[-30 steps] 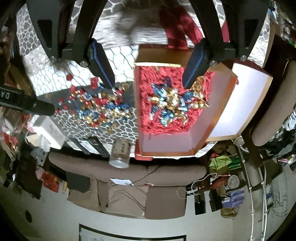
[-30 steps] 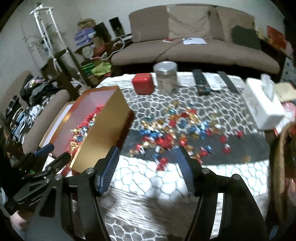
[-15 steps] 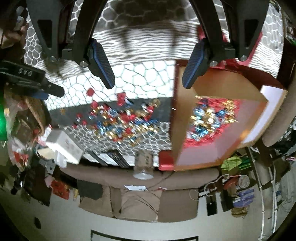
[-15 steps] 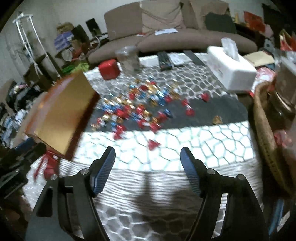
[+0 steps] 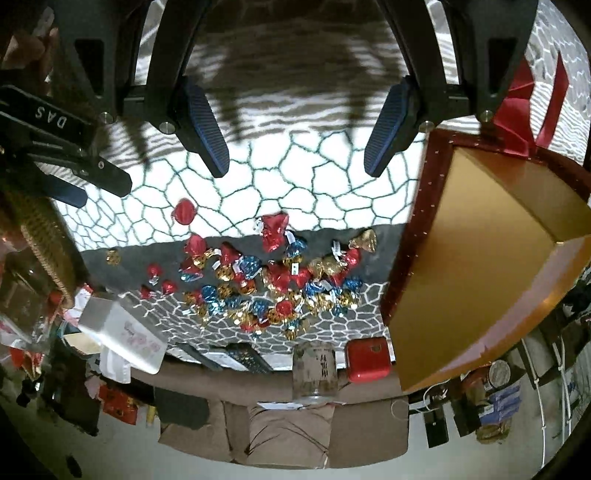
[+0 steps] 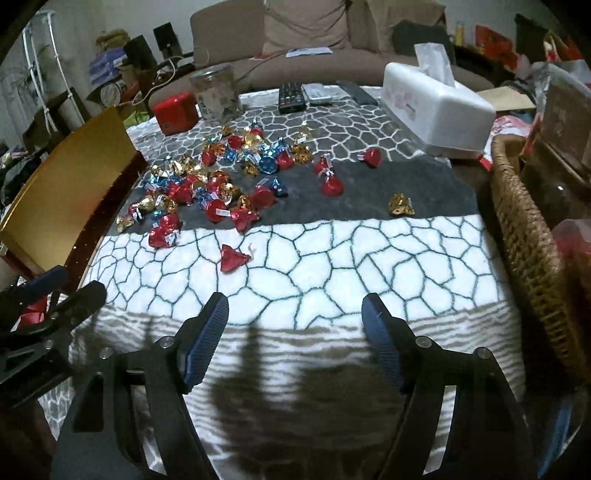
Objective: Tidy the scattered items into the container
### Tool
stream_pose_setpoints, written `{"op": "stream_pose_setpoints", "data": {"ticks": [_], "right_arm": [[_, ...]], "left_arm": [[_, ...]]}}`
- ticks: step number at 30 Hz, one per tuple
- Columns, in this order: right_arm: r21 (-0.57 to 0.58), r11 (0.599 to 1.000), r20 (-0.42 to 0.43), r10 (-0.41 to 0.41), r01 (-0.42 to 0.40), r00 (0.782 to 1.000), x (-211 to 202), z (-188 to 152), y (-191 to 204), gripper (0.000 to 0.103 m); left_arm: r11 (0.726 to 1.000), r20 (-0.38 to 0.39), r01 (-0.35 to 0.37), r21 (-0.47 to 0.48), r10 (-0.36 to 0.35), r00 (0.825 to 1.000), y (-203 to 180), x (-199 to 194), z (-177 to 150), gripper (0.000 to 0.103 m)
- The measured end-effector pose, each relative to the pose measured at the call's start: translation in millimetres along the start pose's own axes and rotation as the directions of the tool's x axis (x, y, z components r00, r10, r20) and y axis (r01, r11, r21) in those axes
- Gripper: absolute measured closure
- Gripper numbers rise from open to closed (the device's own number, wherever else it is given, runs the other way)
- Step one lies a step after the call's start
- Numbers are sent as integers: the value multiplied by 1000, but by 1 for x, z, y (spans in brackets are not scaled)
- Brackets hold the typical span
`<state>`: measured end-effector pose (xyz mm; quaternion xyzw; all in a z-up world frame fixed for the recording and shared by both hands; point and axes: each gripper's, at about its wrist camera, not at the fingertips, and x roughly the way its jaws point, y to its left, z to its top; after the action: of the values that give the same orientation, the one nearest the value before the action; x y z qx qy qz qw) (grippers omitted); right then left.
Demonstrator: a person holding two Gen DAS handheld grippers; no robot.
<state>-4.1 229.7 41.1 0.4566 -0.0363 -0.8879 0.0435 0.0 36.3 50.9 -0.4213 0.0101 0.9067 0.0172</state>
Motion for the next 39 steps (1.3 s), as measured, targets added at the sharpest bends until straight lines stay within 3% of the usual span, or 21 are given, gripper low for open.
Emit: {"op": "stream_pose_setpoints", "data": {"ticks": [9,13,17,21,30,32,39], "right_arm": [[16,997,-30,-71,71,997,29,-5,-3,21],[-21,995,-26,-96,95,995,36,-9,1,10],[-32,991,-23,-128,127,991,39,-12,5,0],[-19,991,-28,-130,129,991,40,-11,3,0],[-10,992,-33,-124,123,992,41,-10,1,0],[-12,992,-31,-127,127,991,41,-9,1,0],[-16,990,-29,-138,137,990,42,-9,3,0]], "left_arm": [[999,-42,-29,-14,28,999,2,33,-3,27],[999,-78,-34,-41,30,996,7,47,-7,27],[998,-53,-48,-46,45,998,6,49,-9,23],[998,-43,-33,-58,31,999,10,50,-10,20],[1000,-52,7,12,-7,999,10,52,-10,12],[1000,-61,-6,6,6,998,11,54,-10,0],[1000,-71,-19,-15,18,997,12,57,-10,0]]}}
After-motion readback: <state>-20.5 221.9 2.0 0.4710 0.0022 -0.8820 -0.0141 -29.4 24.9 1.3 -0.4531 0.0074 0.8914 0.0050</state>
